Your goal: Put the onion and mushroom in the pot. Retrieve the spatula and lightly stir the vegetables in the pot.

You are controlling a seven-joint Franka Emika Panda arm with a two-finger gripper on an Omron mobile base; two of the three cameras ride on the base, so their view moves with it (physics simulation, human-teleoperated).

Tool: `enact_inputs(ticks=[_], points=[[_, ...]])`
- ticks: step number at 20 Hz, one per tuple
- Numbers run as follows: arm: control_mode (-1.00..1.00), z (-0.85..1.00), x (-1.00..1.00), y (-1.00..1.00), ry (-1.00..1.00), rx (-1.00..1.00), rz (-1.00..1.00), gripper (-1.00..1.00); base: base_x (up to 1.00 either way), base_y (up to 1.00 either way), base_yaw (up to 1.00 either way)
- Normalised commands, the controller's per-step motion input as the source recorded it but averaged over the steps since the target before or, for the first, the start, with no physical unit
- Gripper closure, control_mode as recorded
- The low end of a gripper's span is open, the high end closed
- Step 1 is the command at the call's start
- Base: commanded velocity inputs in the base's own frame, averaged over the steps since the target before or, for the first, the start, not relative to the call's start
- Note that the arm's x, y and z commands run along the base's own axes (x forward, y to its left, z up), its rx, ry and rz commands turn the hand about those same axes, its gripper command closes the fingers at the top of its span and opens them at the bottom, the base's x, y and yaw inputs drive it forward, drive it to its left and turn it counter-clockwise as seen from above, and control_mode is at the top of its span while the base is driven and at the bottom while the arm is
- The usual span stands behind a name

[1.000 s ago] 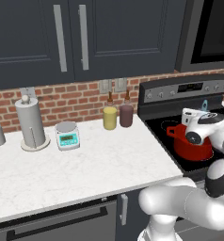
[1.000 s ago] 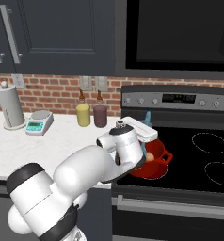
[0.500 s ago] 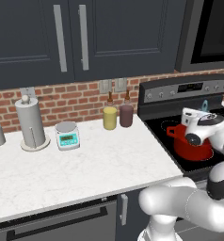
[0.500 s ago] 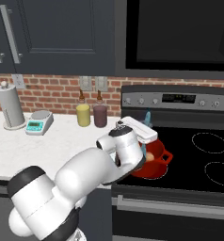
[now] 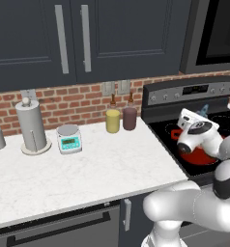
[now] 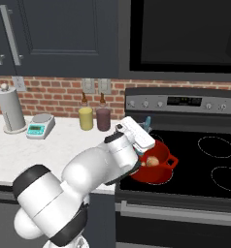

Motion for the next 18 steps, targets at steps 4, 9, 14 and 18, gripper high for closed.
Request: enact_inputs(ticks=[4,9,14,18], points=[[-1.00,0.00,-0.04,-0.01,-0.01,0.00,0.03,1.00,0.00,0.00,0.00],[-1.00,0.03,-0.12,-0.10,0.04,0.00,0.05,1.00,0.00,0.00,0.00],[-1.00,0.09,-0.12,-0.18,0.00,0.00,0.04,1.00,0.00,0.00,0.00],[-1.00,0.12,-0.14,-0.14,0.00,0.00,0.07,1.00,0.00,0.00,0.00]])
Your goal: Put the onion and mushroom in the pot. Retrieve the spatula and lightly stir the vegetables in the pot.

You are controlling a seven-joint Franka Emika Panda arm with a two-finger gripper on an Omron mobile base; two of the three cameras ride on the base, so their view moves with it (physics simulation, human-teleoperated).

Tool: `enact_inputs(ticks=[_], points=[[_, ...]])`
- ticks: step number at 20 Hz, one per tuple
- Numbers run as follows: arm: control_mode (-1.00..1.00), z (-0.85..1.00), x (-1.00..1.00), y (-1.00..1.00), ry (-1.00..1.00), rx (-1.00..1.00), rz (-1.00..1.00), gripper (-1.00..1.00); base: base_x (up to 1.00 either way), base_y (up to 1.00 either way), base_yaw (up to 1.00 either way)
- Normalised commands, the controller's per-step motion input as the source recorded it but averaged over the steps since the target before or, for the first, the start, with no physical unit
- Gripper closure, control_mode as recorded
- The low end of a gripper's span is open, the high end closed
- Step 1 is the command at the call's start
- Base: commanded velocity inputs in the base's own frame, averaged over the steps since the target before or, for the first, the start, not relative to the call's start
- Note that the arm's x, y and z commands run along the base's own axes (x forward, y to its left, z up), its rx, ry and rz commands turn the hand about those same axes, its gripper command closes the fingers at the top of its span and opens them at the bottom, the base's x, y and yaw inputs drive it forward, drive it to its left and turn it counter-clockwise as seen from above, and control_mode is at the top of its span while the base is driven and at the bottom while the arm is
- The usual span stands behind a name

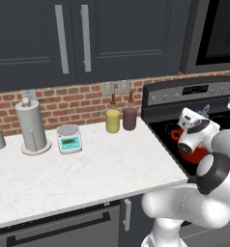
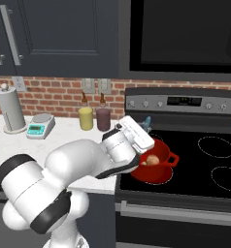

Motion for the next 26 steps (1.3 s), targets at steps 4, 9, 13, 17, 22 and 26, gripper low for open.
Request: enact_inputs(ticks=[4,9,13,17,22,26], points=[[-1.00,0.04,-0.33,-0.11,0.00,0.00,0.10,1.00,0.00,0.00,0.00],[-1.00,0.01,-0.54,-0.15,0.00,0.00,0.13,1.00,0.00,0.00,0.00],[-1.00,0.00,-0.35,-0.21,0.00,0.00,0.13,1.00,0.00,0.00,0.00],[-1.00,0.00,-0.21,-0.30,0.03,0.00,0.10,1.00,0.00,0.00,0.00],[-1.00,-0.01,-0.06,-0.32,0.07,0.00,0.06,1.00,0.00,0.00,0.00],[-1.00,-0.22,0.00,-0.21,0.07,0.00,0.03,1.00,0.00,0.00,0.00]])
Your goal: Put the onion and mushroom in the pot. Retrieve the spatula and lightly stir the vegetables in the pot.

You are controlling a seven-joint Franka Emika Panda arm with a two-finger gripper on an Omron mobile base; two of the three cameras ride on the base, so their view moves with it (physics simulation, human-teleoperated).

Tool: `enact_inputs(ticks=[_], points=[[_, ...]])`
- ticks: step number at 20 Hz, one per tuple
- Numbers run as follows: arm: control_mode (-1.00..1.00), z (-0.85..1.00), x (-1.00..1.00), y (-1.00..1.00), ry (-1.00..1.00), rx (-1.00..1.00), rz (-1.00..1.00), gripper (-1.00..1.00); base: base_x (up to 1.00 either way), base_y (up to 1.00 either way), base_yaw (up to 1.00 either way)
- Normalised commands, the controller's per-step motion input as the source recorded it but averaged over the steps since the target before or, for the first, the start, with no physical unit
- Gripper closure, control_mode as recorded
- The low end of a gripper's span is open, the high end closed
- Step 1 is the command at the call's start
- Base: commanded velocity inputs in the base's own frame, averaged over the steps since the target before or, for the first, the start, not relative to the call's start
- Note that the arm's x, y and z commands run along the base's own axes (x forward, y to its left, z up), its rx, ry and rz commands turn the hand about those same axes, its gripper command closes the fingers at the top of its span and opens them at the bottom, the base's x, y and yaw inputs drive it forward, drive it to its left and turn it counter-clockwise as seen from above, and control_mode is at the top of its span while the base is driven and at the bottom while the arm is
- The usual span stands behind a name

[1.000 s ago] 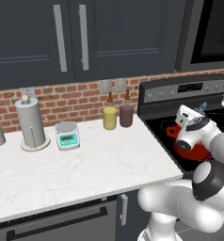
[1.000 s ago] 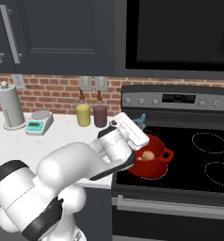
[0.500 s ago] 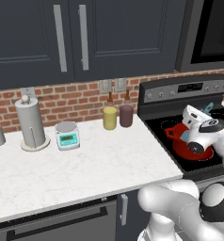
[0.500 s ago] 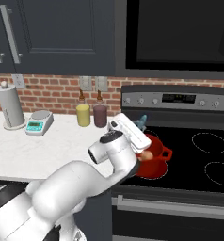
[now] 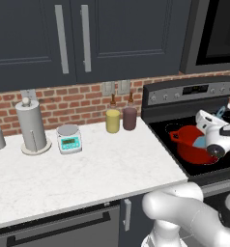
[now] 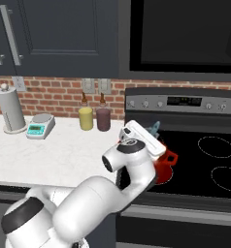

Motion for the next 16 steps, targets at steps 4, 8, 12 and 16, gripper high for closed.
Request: enact_inputs(ticks=[4,8,12,16], points=[[-1.00,-0.38,0.00,-0.02,0.09,-0.02,0.04,1.00,0.00,0.00,0.00],[-1.00,-0.41,0.00,0.00,0.01,-0.04,0.08,1.00,0.00,0.00,0.00],[-1.00,-0.33,0.13,0.00,0.00,-0.03,0.04,1.00,0.00,0.00,0.00],[-1.00,-0.24,0.26,0.00,0.00,-0.07,0.00,1.00,0.00,0.00,0.00]])
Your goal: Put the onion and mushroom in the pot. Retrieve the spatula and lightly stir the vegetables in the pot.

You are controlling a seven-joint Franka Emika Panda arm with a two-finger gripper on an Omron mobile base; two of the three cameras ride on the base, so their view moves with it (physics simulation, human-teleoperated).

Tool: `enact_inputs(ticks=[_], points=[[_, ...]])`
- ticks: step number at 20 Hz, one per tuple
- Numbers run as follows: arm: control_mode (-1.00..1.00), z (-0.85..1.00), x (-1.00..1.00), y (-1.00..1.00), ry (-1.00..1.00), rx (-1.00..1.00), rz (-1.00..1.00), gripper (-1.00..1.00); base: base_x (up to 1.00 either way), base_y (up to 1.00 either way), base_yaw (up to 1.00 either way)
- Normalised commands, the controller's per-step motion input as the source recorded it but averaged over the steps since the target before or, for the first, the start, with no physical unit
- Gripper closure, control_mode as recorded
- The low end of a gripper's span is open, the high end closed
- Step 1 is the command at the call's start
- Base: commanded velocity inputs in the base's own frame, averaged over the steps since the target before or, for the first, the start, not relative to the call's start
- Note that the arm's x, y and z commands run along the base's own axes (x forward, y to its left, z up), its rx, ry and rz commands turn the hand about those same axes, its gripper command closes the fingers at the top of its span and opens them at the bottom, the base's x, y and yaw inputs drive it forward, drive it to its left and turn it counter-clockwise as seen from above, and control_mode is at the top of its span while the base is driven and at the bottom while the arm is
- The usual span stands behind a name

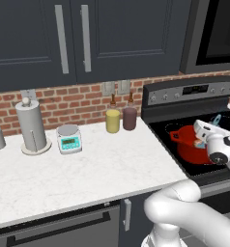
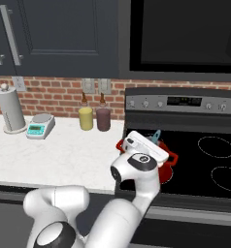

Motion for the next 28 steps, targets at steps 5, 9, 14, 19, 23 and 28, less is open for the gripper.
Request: enact_inputs(ticks=[5,9,14,19,23,28], points=[[-1.00,-0.14,0.34,0.00,0.00,-0.15,0.00,1.00,0.00,0.00,0.00],[-1.00,-0.14,0.29,0.00,0.05,-0.22,0.00,1.00,0.00,0.00,0.00],[-1.00,-0.01,0.20,0.00,-0.08,-0.12,0.01,1.00,0.00,0.00,0.00],[-1.00,0.00,0.13,0.00,-0.27,-0.07,0.07,1.00,0.00,0.00,0.00],[-1.00,0.00,-0.15,-0.01,-0.03,-0.10,0.07,1.00,0.00,0.00,0.00],[-1.00,0.00,-0.29,-0.09,0.09,-0.10,0.09,1.00,0.00,0.00,0.00]])
